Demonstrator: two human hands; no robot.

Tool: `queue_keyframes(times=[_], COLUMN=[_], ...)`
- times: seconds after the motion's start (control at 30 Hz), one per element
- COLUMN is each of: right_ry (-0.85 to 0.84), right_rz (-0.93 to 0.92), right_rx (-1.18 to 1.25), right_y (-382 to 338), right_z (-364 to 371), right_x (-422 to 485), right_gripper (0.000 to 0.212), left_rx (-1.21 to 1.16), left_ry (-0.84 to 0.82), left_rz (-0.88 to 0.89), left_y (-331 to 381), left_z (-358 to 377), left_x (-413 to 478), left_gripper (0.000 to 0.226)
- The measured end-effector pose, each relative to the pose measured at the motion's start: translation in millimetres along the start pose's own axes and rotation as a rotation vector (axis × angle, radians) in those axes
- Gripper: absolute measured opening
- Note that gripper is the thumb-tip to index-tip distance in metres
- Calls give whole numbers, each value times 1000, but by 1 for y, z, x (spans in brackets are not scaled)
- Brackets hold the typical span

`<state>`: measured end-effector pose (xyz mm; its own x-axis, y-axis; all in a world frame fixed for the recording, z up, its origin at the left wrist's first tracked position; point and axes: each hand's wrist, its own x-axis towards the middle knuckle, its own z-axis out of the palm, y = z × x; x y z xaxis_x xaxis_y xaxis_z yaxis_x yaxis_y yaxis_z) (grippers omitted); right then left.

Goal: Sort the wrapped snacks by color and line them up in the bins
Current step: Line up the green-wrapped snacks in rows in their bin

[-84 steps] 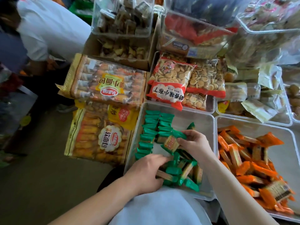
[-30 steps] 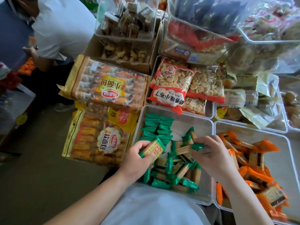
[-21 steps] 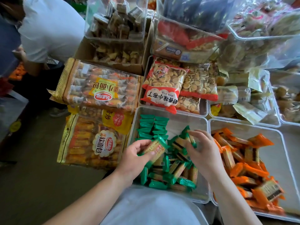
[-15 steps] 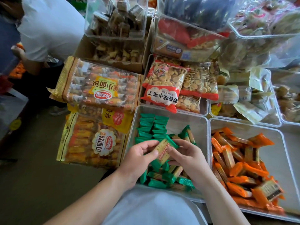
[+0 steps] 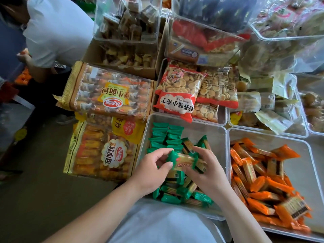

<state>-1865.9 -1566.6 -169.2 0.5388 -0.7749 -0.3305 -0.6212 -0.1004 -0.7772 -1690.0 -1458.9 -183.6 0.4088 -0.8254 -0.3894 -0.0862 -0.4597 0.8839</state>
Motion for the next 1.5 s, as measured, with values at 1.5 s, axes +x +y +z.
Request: queue_keyframes(times=[1.5], right_ry=[144], right_rz=[245], right_rx=[563], right_y=[-3], right_z=[-2], right_x=[-7], right_gripper=[20], left_rx=[-179], left_ry=[91], left_rz=[-65], left_y=[6], left_z=[-39], left_x=[-36], left_gripper=[84])
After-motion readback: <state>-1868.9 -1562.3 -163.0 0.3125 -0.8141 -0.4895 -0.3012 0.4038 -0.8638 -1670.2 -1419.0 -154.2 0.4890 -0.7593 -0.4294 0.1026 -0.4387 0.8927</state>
